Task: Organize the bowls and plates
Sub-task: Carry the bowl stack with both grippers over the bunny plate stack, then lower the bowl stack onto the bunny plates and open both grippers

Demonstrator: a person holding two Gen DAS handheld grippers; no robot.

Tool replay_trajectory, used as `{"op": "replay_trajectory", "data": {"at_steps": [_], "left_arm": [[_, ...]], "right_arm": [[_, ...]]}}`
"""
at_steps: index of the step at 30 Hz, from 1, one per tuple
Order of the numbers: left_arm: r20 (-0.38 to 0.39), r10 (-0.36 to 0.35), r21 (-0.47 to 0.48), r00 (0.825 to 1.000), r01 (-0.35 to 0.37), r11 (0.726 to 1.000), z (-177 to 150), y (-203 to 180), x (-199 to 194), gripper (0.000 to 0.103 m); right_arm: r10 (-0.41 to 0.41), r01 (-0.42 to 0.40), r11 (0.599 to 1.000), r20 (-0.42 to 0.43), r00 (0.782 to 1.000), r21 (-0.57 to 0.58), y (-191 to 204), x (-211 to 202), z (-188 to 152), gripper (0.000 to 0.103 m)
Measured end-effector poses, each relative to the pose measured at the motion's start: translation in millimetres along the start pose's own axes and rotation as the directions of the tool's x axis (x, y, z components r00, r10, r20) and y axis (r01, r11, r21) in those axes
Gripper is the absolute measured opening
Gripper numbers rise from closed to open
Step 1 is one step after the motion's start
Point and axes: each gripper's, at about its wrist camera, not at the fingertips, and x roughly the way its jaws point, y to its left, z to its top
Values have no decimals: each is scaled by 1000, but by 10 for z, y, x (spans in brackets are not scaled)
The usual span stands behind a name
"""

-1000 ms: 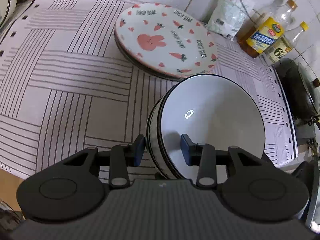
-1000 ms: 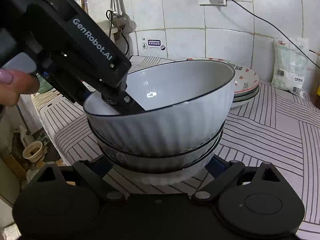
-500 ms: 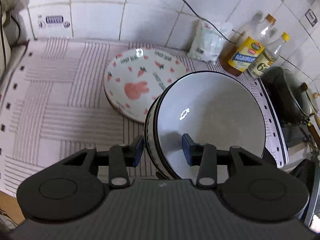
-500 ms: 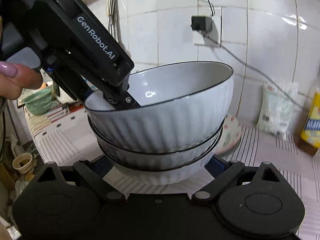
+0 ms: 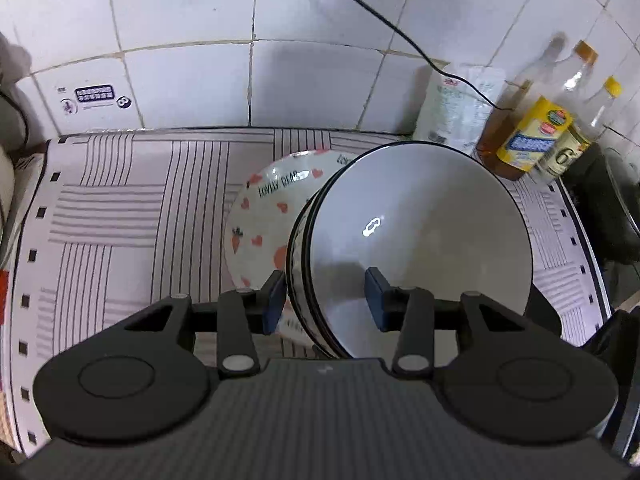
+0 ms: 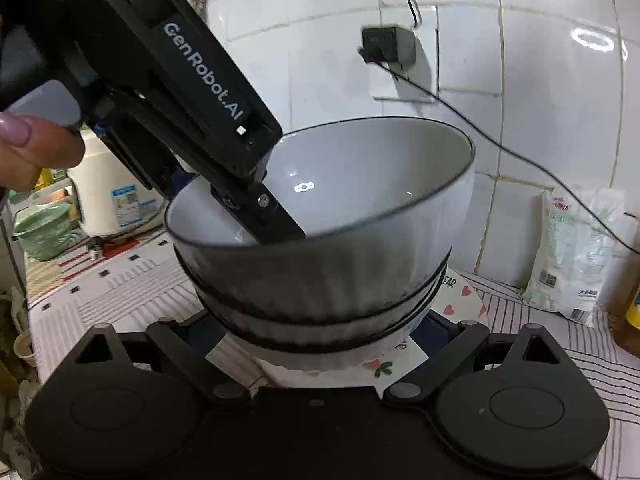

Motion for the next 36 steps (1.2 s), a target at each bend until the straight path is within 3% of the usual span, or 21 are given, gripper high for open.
{"op": "replay_trajectory", "data": {"at_steps": [8,16,21,25,32,36], "left_arm": [[-12,-39,-29,999,39,999,223,74,398,41],[-53,-12,-33,999,11,999,220,74,669,41],[-59,-9,-46,998,6,999,251,97,690,41],[-55,-11,-84,998,6,996,248,156,697,42],[-35,46,-74,998,-49,996,204,103,619,41],[24,87,-38,996,-87,996,181,28,425,46]], "right_arm": [[-42,44,999,-54,998,33,-268,347,43,98],[-32,39,997,-115,993,60,-364,545,-46,98],[-35,48,993,-124,992,103,-367,615,-38,98],[-51,60,996,-125,991,70,-327,650,-48,98],[-23,38,996,-170,985,85,-366,713,-6,98],[-48,67,994,-206,977,88,-320,644,46,97]]}}
